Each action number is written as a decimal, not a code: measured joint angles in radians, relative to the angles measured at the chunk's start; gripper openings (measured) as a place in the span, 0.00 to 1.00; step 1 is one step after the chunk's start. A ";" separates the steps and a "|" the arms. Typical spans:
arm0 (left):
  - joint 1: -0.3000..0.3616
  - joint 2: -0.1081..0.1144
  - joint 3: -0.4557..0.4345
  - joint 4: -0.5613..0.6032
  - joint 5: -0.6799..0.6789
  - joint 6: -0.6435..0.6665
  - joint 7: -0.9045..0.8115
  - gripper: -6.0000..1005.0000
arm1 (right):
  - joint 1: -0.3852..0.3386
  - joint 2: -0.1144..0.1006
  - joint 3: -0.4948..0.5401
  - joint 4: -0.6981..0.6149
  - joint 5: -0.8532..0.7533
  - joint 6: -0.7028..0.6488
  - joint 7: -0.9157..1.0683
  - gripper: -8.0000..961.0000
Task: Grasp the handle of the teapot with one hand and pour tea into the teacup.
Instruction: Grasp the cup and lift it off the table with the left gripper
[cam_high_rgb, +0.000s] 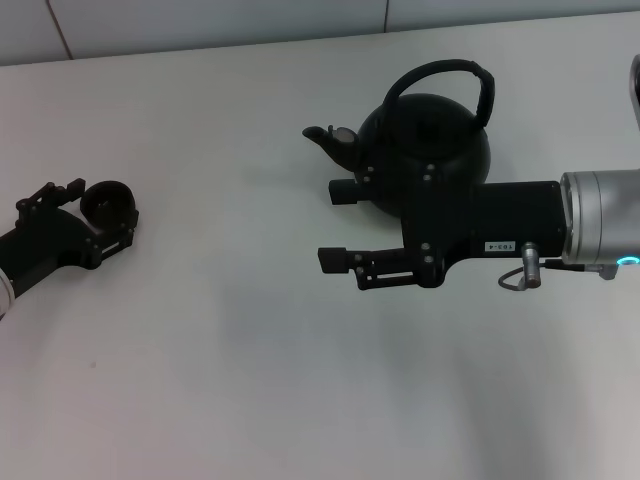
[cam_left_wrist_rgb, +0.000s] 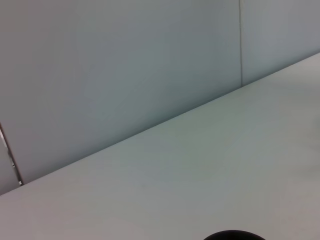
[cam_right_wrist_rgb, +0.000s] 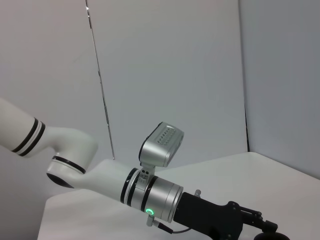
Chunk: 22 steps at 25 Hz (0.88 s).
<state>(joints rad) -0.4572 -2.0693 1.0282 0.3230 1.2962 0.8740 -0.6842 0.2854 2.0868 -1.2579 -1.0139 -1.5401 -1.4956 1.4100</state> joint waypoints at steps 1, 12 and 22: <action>0.000 0.000 0.005 0.000 0.000 0.000 0.001 0.80 | 0.000 0.000 0.000 0.000 0.000 0.000 0.000 0.79; -0.003 0.000 0.015 0.001 0.000 -0.004 0.025 0.70 | 0.003 0.001 0.000 0.000 0.000 0.011 0.001 0.79; 0.006 -0.001 0.015 0.024 -0.002 0.053 0.017 0.70 | 0.003 0.001 0.000 0.000 0.001 0.014 0.001 0.78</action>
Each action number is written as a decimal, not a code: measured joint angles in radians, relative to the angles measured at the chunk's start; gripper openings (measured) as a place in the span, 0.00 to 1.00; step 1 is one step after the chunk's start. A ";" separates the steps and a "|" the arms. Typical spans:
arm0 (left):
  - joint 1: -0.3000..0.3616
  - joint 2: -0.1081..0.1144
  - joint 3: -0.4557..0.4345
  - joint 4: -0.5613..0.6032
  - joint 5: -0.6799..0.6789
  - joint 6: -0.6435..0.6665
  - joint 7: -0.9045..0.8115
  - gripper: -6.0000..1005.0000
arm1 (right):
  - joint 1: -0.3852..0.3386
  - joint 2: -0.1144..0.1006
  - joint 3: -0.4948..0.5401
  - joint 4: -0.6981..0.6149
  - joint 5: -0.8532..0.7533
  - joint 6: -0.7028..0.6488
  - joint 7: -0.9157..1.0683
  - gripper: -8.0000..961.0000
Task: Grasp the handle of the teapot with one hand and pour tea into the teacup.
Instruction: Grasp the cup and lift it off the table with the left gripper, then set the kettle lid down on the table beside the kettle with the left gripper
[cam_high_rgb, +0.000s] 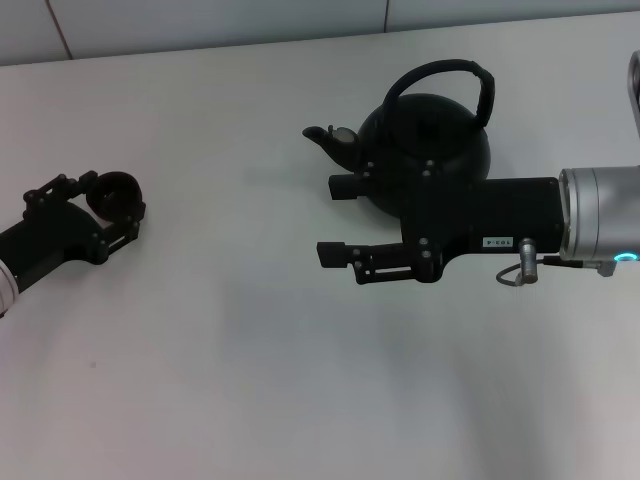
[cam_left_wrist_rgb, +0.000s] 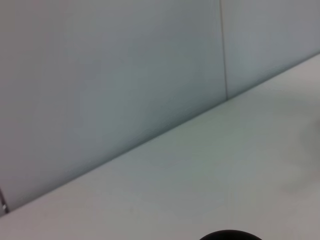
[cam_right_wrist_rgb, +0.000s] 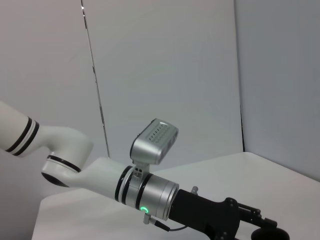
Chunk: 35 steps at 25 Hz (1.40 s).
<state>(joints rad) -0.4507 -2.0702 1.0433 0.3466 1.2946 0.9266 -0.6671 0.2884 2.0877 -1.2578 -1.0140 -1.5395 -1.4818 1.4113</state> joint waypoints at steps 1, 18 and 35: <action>0.000 0.000 0.000 0.000 0.000 0.000 0.000 0.70 | 0.000 0.000 0.000 0.000 0.000 0.000 0.000 0.78; 0.017 0.004 0.124 0.021 0.002 0.119 -0.044 0.71 | 0.000 0.000 -0.002 0.001 0.002 0.000 0.000 0.77; 0.034 0.004 0.169 0.037 0.002 0.147 -0.055 0.71 | 0.002 -0.002 -0.002 0.002 0.003 0.000 0.000 0.76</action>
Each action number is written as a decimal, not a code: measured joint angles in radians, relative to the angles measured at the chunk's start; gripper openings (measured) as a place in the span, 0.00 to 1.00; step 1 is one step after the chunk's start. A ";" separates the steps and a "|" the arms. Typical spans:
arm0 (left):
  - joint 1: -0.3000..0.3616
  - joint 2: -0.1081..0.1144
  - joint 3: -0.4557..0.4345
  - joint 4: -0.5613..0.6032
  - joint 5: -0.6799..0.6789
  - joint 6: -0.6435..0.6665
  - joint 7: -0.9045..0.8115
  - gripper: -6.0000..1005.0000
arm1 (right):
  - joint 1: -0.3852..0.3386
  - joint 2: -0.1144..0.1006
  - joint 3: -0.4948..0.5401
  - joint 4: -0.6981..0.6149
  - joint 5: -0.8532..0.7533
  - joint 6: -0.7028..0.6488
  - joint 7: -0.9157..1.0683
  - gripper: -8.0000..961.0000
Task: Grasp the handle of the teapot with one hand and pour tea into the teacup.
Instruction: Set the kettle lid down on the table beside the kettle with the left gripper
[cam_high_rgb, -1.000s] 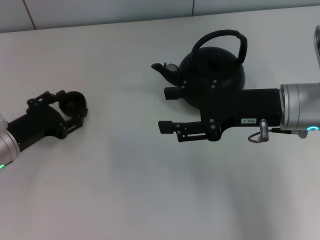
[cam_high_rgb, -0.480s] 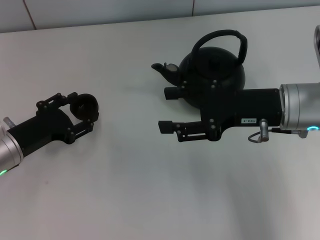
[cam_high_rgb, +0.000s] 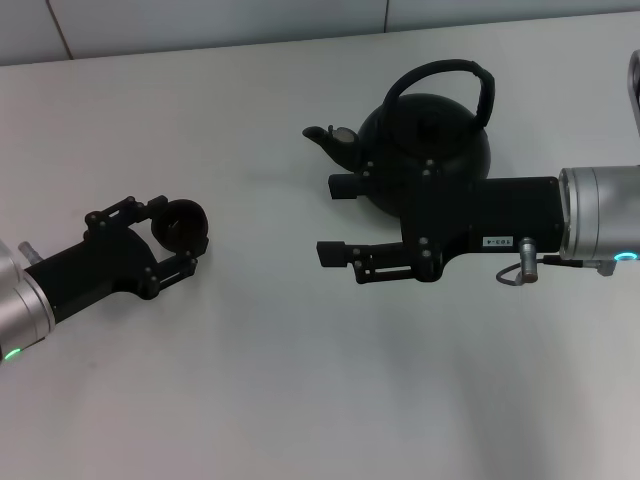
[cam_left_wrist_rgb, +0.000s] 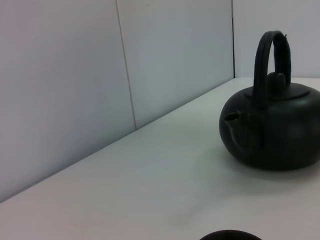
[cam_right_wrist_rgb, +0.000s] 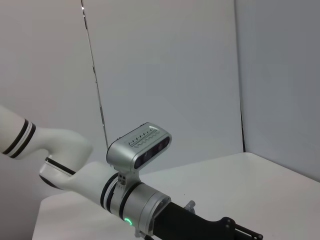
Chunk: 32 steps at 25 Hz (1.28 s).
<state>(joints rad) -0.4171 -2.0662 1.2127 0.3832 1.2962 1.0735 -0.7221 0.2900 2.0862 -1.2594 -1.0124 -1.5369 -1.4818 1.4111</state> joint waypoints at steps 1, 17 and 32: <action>0.000 0.000 0.000 0.000 0.000 0.000 0.000 0.71 | 0.000 0.000 0.000 0.000 0.000 0.000 0.000 0.76; 0.000 0.000 0.008 0.005 0.000 -0.006 -0.003 0.72 | 0.002 -0.002 0.000 0.000 0.000 0.000 -0.001 0.74; -0.006 0.001 0.009 0.005 0.017 -0.017 -0.004 0.72 | 0.002 -0.002 -0.001 0.000 0.000 0.009 -0.001 0.73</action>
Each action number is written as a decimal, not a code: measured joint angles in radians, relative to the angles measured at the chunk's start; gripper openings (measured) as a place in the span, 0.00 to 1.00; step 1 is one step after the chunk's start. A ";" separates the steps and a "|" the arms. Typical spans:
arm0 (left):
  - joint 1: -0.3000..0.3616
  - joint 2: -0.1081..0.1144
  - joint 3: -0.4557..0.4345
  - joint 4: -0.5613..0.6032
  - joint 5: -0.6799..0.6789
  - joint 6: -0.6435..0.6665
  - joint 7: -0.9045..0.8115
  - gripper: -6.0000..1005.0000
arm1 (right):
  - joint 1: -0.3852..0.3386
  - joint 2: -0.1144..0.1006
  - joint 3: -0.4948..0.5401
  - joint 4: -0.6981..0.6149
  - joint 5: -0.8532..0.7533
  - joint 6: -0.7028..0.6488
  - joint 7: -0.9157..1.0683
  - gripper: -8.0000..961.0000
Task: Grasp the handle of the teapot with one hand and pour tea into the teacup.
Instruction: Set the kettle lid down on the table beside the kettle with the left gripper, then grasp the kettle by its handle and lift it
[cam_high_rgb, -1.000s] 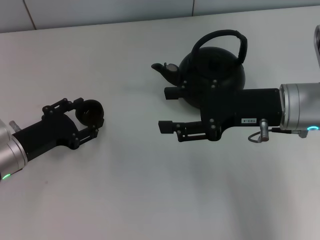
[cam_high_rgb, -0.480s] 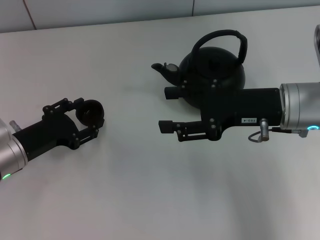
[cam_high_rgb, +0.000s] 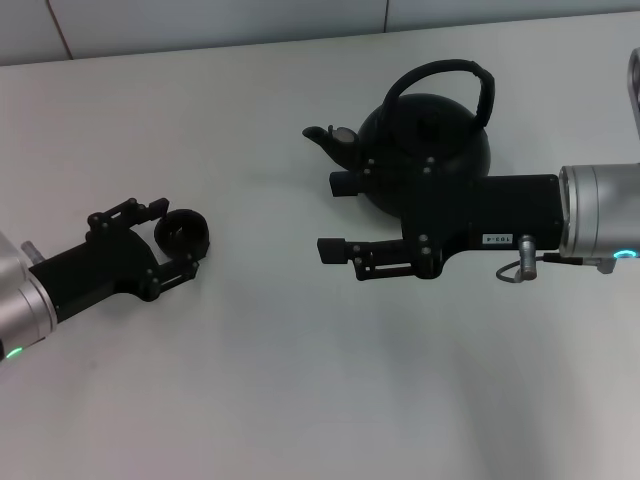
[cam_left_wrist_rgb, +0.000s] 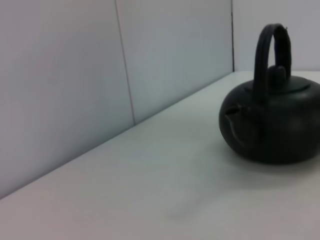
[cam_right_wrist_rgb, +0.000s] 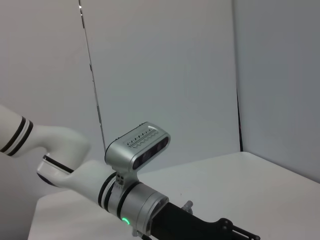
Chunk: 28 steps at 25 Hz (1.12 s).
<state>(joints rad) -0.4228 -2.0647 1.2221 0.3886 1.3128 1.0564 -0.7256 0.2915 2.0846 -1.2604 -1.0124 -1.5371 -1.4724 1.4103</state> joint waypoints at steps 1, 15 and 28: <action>-0.001 0.000 0.000 0.000 0.004 -0.001 0.000 0.72 | 0.000 0.000 0.000 0.000 0.000 0.000 0.000 0.73; 0.005 0.001 -0.008 0.032 0.009 -0.001 -0.022 0.75 | 0.000 0.000 -0.001 0.002 0.000 0.005 0.000 0.72; 0.010 0.003 -0.004 0.060 0.010 -0.003 -0.063 0.82 | 0.002 0.002 -0.001 0.002 0.000 0.015 -0.002 0.71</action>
<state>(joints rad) -0.4129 -2.0616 1.2183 0.4487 1.3224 1.0537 -0.7890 0.2930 2.0862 -1.2609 -1.0104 -1.5371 -1.4573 1.4088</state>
